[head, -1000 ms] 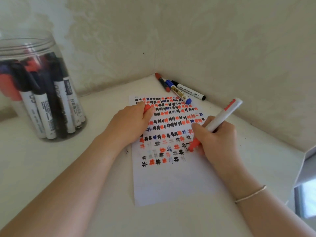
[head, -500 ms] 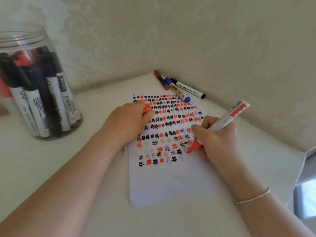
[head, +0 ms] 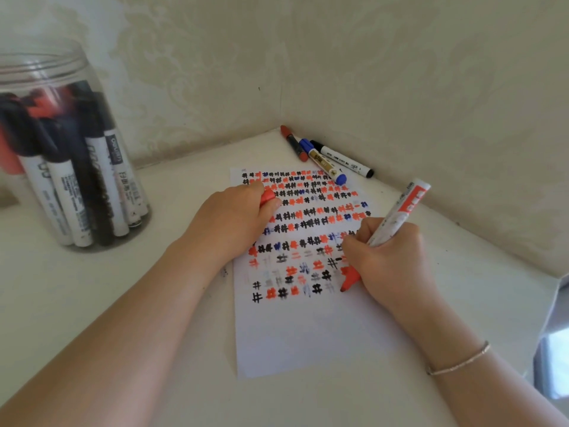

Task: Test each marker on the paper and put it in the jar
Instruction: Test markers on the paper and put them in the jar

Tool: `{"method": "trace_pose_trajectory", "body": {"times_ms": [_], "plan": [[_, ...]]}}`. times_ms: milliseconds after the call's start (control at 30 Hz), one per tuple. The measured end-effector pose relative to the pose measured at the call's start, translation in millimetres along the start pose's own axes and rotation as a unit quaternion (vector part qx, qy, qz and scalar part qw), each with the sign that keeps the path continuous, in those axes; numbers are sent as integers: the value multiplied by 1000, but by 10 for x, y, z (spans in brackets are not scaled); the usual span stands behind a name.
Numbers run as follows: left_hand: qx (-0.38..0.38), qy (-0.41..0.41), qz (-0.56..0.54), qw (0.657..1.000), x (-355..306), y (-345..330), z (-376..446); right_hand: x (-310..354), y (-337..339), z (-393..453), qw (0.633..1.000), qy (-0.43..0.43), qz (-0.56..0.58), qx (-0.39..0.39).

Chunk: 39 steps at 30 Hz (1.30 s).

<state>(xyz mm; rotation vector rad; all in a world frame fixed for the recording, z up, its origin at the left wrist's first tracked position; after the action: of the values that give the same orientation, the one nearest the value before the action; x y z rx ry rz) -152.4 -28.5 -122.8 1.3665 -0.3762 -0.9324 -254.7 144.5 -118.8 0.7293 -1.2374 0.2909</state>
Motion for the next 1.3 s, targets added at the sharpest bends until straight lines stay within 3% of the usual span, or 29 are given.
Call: {"method": "trace_pose_trajectory", "body": {"times_ms": [600,667,767,933,1033,1300], "plan": [[8,6,-18,1000,-7,24,-21,-28,5,28,999,30,-13,-22],[8,4,-15,1000,-8,21,-22,-47,35,51,999,15,27,-32],[2,-5,-19,1000,-12,40,-44,-72,116,79,980,-35,181,-70],[10,-45,-159,986,-85,146,-105,-23,155,133,938,-80,333,-56],[47,-26,-237,970,-155,178,-117,66,155,197,913,-107,394,-19],[124,-12,-337,933,-260,164,-152,435,93,267,948,0,318,-25]]}}
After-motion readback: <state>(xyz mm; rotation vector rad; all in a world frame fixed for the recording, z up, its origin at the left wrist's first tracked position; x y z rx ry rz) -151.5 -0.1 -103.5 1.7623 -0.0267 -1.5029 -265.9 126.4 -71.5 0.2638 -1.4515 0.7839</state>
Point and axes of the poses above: each hand's wrist, its own z-axis towards the middle knuckle, its own y-axis out of the back of the hand, x = y × z, the point moved 4 cm from there along z, towards the middle knuckle, and after that the axes turned 3 degrees about y, right-handed, at the moved point
